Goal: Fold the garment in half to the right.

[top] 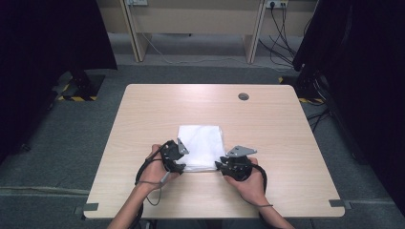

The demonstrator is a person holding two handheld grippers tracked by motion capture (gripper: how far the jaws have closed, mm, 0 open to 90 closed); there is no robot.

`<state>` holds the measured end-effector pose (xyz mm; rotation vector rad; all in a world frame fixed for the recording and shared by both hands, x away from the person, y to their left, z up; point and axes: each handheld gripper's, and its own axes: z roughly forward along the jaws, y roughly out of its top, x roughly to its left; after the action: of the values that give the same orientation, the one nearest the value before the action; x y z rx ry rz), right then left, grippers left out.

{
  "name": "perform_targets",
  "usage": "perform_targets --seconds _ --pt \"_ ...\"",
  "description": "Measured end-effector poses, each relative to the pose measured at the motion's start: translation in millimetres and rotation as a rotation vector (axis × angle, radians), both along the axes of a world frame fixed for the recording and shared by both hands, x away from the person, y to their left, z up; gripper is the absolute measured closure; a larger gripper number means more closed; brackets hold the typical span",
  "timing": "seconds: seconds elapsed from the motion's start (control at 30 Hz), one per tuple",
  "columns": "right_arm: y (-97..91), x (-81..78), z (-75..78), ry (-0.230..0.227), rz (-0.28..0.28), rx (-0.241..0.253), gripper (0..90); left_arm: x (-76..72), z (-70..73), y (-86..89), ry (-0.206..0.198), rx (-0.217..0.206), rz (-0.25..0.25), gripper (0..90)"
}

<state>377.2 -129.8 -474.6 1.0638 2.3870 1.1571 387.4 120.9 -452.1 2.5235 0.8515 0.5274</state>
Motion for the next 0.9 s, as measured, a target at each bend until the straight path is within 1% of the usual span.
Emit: perform_targets --seconds 0.13,0.23,0.3,0.4,0.43,0.5,0.57,0.6,0.63,0.67,0.7,0.77,0.83,0.9 --pt "-0.3 2.4 -0.2 0.005 -0.005 0.0 68.6 4.6 -0.8 0.3 -0.01 -0.014 0.013 43.2" --pt "-0.8 7.0 0.3 0.008 -0.012 -0.004 68.4 10.8 -0.3 -2.5 -0.015 -0.001 0.008 43.9" --pt "-2.1 13.4 0.6 0.008 -0.015 -0.006 68.0 15.8 -0.1 -5.6 -0.021 0.006 0.008 44.1" --pt "-5.0 25.0 1.7 0.023 -0.031 -0.005 67.2 24.0 0.9 -10.0 -0.032 -0.001 0.015 44.1" --pt "-5.5 28.3 2.6 0.029 -0.032 -0.007 65.8 25.5 3.0 -11.0 -0.032 -0.011 0.008 43.9" --pt "-7.0 32.7 6.2 0.031 -0.03 -0.009 63.1 26.1 10.7 -12.5 -0.038 -0.074 0.001 43.5" --pt "-9.0 33.3 13.3 0.005 -0.038 0.004 63.0 26.3 20.4 -13.0 -0.064 -0.122 0.005 43.3" --pt "-9.8 33.7 16.9 -0.007 -0.044 0.014 62.9 27.2 23.6 -13.1 -0.077 -0.14 0.011 43.2" --pt "-9.8 34.4 20.0 -0.014 -0.048 0.021 62.5 29.1 25.2 -13.2 -0.081 -0.152 0.017 43.2" --pt "-8.7 35.5 21.7 -0.013 -0.048 0.023 62.0 31.8 24.6 -13.4 -0.088 -0.156 0.032 43.1" --pt "-6.9 37.2 21.9 -0.012 -0.046 0.014 61.8 34.8 22.8 -13.4 -0.089 -0.144 0.045 43.2" --pt "-3.0 41.2 18.1 0.002 -0.047 -0.017 61.8 40.1 16.0 -13.1 -0.074 -0.129 0.063 43.5" --pt "-0.5 43.8 11.7 0.019 -0.053 -0.036 62.1 41.7 7.9 -13.9 -0.055 -0.1 0.058 44.2" --pt "1.4 44.3 5.8 0.024 -0.055 -0.056 62.3 41.3 2.0 -14.6 -0.048 -0.1 0.049 44.9"
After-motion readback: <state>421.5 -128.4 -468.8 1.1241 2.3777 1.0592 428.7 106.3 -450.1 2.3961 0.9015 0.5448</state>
